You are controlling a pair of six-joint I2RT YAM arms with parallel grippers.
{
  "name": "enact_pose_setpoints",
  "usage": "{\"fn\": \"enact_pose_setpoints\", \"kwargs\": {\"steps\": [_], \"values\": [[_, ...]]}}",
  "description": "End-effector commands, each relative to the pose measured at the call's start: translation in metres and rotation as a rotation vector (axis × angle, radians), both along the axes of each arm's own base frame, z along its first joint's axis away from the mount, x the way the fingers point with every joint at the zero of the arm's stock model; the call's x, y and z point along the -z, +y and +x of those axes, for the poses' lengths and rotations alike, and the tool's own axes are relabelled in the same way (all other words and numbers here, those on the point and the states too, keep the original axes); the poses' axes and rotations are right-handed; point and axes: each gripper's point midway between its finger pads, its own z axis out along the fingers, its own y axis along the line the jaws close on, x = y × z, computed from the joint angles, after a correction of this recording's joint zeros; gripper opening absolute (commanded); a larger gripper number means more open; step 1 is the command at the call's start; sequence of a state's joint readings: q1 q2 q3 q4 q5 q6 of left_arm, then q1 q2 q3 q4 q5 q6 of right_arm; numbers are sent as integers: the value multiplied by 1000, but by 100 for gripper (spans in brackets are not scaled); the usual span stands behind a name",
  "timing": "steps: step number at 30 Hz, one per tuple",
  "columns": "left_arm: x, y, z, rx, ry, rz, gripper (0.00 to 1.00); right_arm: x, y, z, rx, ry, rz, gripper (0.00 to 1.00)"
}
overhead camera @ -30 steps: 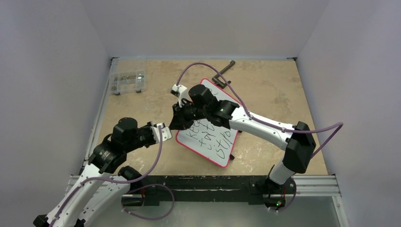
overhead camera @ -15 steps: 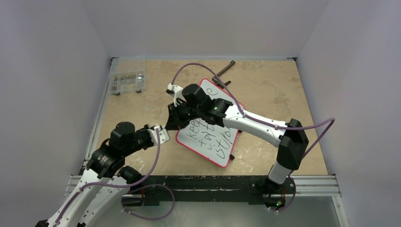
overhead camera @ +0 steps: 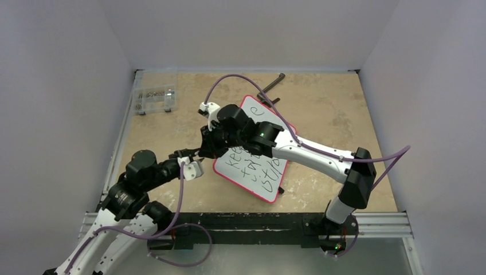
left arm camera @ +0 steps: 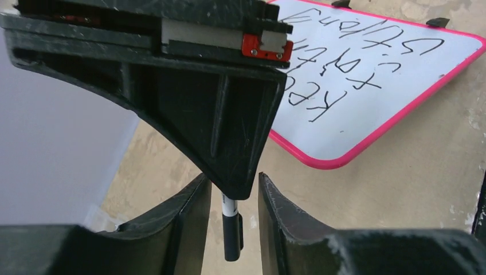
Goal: Write a sentence on the whiteboard
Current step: Close the whiteboard marker at the center of the board, then place the whiteboard marker at the center of the board.
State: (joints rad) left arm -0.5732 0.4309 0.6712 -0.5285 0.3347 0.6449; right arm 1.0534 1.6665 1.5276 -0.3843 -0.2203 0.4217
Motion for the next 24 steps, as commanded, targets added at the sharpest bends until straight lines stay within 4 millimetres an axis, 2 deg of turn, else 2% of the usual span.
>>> {"fn": "enact_pose_setpoints", "kwargs": {"steps": [1,9,10,15,19,22,24], "values": [[-49,-23,-16,149,-115,-136,36,-49,1,25,84,-155,89,0],[-49,-23,-16,144,-108,-138,41,-69,-21,51,199,-228,96,0],[-48,-23,-16,143,-106,-139,45,-73,-25,55,213,-240,98,0],[-49,-21,-10,108,-95,-146,50,-88,-52,76,311,-290,104,0],[-50,-21,-8,95,-89,-154,53,-97,-88,95,424,-326,111,0],[-49,-20,-4,77,-80,-155,54,-101,-130,108,553,-368,100,0],[-50,-18,0,49,-75,-163,55,-96,-160,116,648,-389,70,0]]}}
